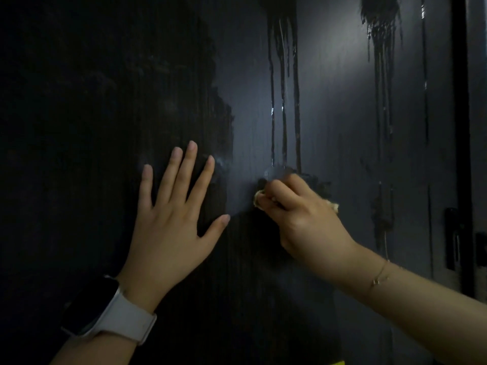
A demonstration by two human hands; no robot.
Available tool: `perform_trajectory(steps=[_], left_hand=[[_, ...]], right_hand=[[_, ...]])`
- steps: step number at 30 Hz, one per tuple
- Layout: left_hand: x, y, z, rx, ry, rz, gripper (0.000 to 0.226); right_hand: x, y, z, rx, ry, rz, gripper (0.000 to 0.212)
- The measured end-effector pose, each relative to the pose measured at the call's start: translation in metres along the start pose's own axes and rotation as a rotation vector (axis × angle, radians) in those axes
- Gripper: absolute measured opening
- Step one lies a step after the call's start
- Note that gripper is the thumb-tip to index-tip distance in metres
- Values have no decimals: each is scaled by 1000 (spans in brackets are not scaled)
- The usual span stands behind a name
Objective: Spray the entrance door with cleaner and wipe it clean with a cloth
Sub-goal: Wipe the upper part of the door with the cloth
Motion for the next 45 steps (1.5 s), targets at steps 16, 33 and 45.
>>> perform_trajectory(steps=[16,33,45], left_hand=[[-1,3,0,14,-9,81,70],[-3,7,1,21,-37,149,69],[-6,9,1,24,-3,231,78]], right_hand=[[7,-8,39,211,-467,-233,39],[-28,-10,-5,150,-178,-234,32],[2,-1,-28,236,-275,-180,31]])
Point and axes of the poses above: each hand's wrist, its own z-axis away from the middle knuckle, its own y-axis out of the back of the hand, x = y × z, the point moved 8 cm from there along -z, towards the middle knuckle, and after that the axes turned 7 degrees about z, right-handed, at the moved point
